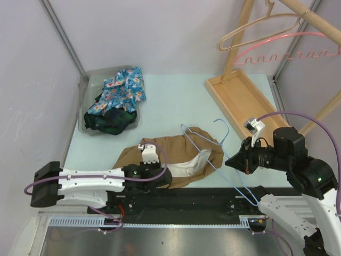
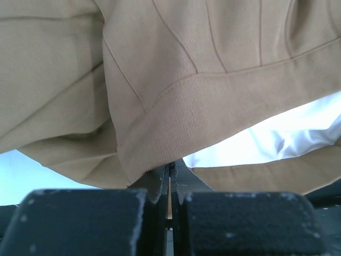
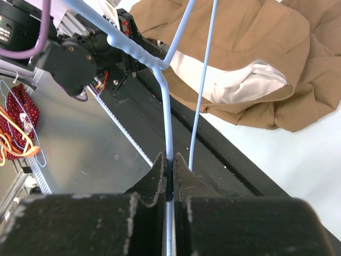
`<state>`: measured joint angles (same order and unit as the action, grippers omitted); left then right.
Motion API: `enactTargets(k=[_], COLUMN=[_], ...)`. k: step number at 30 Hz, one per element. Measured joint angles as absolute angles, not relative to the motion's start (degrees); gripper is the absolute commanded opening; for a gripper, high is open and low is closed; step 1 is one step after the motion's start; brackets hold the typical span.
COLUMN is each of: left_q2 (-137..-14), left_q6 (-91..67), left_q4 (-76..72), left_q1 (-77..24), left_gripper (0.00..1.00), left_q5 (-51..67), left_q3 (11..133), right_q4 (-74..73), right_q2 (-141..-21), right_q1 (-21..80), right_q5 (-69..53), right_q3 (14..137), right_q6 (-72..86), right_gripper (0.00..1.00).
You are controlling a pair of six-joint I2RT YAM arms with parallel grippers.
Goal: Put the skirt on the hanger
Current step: Place skirt on hanger
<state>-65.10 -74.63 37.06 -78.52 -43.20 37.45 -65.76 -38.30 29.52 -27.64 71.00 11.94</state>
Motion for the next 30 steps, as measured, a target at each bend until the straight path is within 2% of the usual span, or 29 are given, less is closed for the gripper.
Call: enactTargets(k=[14, 24, 30], left_q2=[-47.2, -44.3, -43.7], left_q6=[-60.2, -49.1, -43.9], left_q4=[34.1, 27.4, 24.8], left_q1=[-65.9, -55.3, -50.4], left_gripper=[0.0, 0.0, 0.0], left_q5=[-34.7, -23.6, -16.9], left_q3=[37.5, 37.1, 36.5], right_q4=[-63.5, -63.8, -63.6], right_q2=[-38.9, -40.2, -42.6], right_q1=[29.8, 32.8, 40.3], right_q5=[-30.3, -36.1, -32.3], right_q3=[71.0, 71.0, 69.5], right_q6=[10.2, 6.6, 7.1], right_gripper=[0.0, 0.0, 0.0])
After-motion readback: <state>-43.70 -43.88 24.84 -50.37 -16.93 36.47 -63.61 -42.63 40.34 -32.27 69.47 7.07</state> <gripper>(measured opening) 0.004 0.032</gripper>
